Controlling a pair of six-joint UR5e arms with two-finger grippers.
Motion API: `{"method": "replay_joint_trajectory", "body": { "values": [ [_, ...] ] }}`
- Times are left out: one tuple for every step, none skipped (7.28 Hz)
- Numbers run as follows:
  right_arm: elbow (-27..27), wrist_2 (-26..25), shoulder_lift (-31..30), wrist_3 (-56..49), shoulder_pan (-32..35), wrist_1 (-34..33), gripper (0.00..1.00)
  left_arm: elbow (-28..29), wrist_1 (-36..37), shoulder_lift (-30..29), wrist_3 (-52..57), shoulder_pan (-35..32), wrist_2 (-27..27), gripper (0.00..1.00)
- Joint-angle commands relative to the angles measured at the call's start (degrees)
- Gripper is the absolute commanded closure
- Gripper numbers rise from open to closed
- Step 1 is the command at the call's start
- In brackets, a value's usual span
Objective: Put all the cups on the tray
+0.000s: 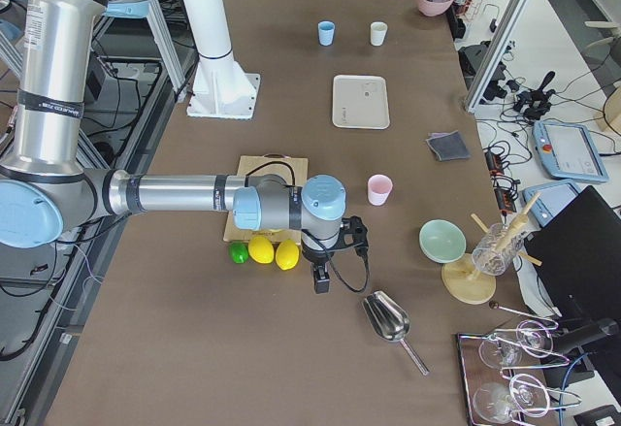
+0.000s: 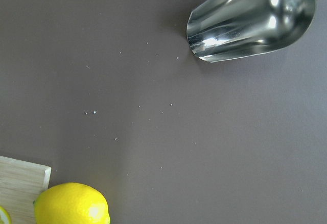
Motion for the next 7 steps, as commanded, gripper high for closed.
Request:
{"method": "replay_joint_trajectory", "body": {
  "values": [
    [0.0,0.0,0.0,0.0,-0.1,0.0,0.00,-0.6,0.1,0.1,0.0,-0.1,-0.3,0.02],
    [0.0,0.0,-0.1,0.0,-0.1,0.0,0.00,-3.5,-0.1,2.8,0.0,0.1,-0.3,0.02],
    [0.0,0.0,-0.2,0.0,-0.1,0.0,0.00,-4.8,0.0,3.4,0.1,0.0,-0.3,0.02],
    [0.0,0.6,-0.2,0.0,-0.1,0.3,0.00,-4.9,0.0,3.3,0.0,0.1,0.0,0.02],
    [0.0,3.4,-0.5,0.1,0.0,4.2,0.00,-5.0,0.0,2.9,0.0,0.1,0.3,0.02],
    [-0.9,4.3,-1.9,0.4,0.0,13.2,0.00,-5.8,-0.3,2.7,-0.1,0.0,-0.3,0.02],
    [-2.1,4.6,-2.4,0.9,0.0,20.5,0.00,-6.3,-1.0,2.4,-0.2,0.0,-0.2,0.02]
  ]
}}
